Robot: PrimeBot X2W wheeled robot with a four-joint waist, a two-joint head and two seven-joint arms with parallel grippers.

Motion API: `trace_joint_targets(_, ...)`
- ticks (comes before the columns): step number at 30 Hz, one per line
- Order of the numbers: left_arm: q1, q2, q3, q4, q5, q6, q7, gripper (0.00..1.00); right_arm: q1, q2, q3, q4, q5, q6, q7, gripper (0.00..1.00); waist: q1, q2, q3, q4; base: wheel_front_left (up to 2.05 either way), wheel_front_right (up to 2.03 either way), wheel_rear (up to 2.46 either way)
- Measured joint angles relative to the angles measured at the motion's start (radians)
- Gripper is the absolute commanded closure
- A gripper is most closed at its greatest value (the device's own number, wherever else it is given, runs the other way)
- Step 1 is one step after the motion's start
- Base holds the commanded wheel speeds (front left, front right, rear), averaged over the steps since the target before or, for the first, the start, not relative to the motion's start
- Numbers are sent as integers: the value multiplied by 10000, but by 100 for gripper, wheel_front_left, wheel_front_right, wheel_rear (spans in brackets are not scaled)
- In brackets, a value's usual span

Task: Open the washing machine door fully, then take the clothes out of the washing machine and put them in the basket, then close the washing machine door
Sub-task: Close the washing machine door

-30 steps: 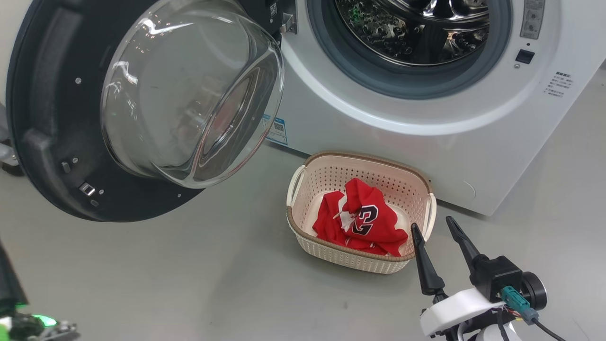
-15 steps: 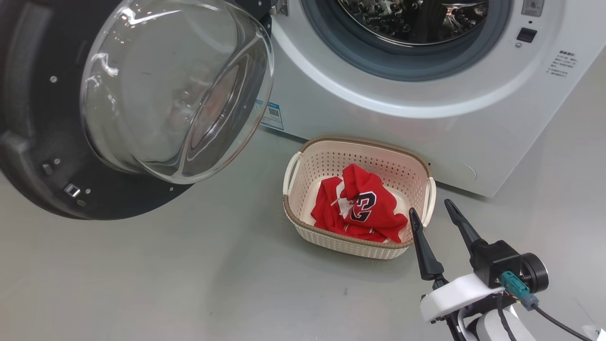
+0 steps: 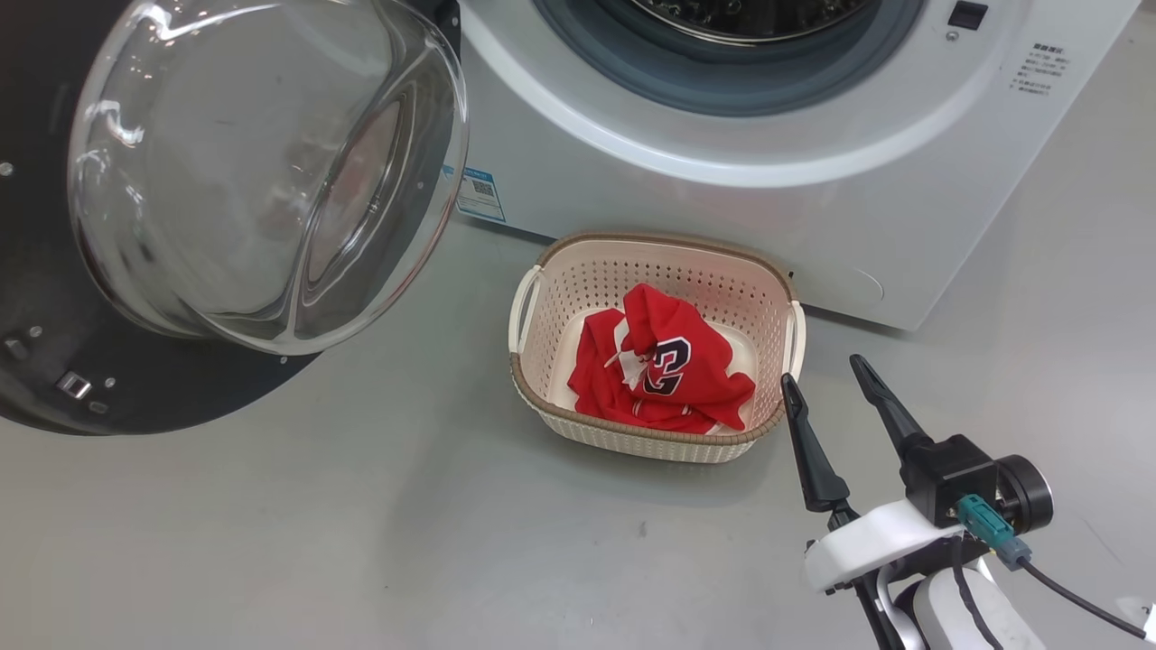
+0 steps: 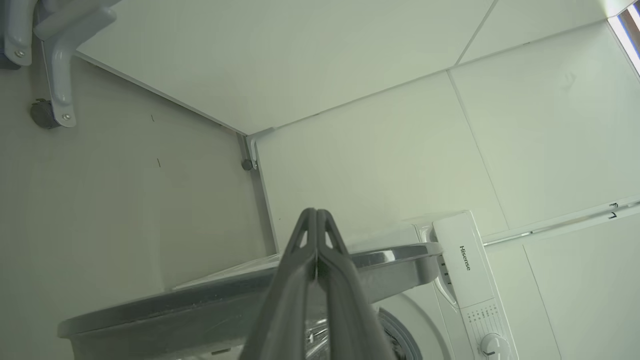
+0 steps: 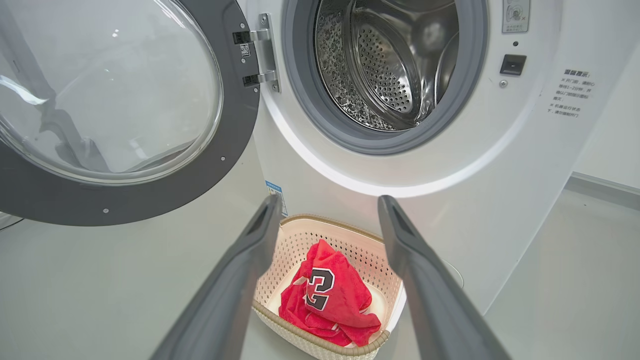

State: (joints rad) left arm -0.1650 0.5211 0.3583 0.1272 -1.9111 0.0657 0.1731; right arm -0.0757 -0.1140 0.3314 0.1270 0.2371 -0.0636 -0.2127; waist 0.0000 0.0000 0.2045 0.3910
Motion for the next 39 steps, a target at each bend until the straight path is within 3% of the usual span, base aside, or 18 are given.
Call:
trace_joint_targets(19,-1220,213,-819,1434,-265,69,1252,100,-391,-146,-92,-234,-98,-6,109,0,0,0,699,-422,0,0,0)
trace_joint_targets(39,-1453,115,-965,2104,-1452,-715,3216,100,-594,-209,-142,-240,-113,-21,140,0,0,0,859,-242,0,0,0)
